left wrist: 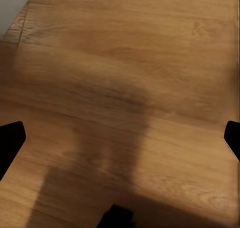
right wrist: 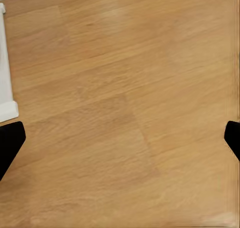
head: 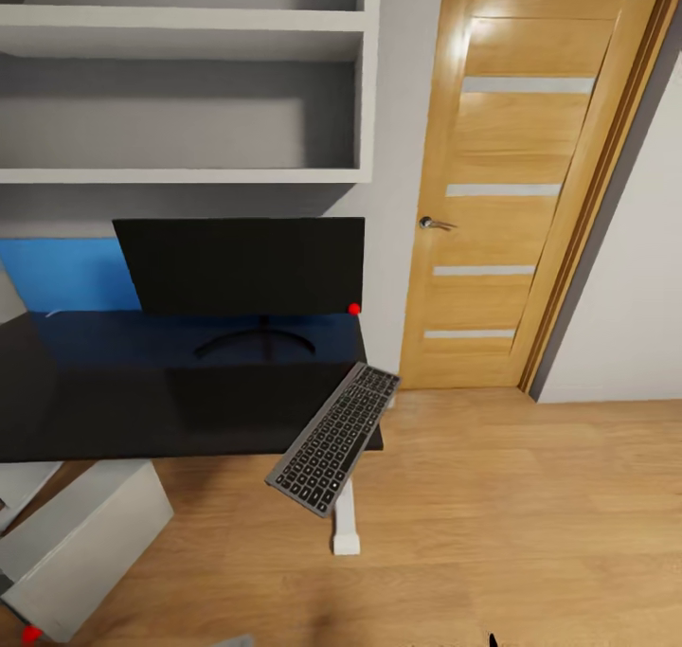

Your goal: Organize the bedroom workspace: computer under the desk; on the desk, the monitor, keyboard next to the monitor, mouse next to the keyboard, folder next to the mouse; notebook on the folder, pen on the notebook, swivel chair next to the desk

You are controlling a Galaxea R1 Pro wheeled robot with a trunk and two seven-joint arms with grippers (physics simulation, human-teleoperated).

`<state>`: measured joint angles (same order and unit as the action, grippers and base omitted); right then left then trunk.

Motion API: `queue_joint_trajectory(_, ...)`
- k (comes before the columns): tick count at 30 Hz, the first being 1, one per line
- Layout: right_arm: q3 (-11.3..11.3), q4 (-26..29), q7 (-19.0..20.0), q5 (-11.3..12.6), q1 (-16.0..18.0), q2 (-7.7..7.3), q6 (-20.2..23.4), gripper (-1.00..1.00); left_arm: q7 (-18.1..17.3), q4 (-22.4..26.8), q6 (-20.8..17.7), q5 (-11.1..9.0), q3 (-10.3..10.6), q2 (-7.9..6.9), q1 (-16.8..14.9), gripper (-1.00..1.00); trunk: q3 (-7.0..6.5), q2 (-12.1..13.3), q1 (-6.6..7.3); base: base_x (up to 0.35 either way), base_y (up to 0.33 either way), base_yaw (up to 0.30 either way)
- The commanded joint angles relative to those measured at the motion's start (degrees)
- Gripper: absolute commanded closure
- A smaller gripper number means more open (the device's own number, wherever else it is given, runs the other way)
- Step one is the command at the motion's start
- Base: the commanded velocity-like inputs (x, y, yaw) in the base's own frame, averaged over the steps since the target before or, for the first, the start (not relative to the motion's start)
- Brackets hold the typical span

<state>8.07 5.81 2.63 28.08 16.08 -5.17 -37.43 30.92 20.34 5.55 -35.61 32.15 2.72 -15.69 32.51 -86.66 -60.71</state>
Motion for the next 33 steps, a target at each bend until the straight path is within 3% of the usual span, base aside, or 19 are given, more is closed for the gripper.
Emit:
queue_joint_trajectory(1,0.4,-0.1,0.3,0.6,0.0,-0.01,-0.2,-1.00,0.3,0.0,0.4,-0.6,0.4,-0.02,0.0,-1.00,0.05,0.0,0.00,0.004,-0.003,-0.261)
queue_joint_trajectory(28,0.1,-0.1,0.3,0.7,0.1,-0.28,-0.2,-1.00,-0.3,-0.2,0.2,-0.7,1.0,1.13,0.0,-1.00,0.05,0.0,0.00,0.014,-0.014,-0.275)
queue_joint_trajectory(33,0.1,-0.1,0.3,0.7,0.0,-0.31,-0.2,-1.00,-0.9,-0.2,0.2,-0.7,2.3,1.23,0.0,-1.00,0.05,0.0,0.00,0.194,-0.223,-0.296)
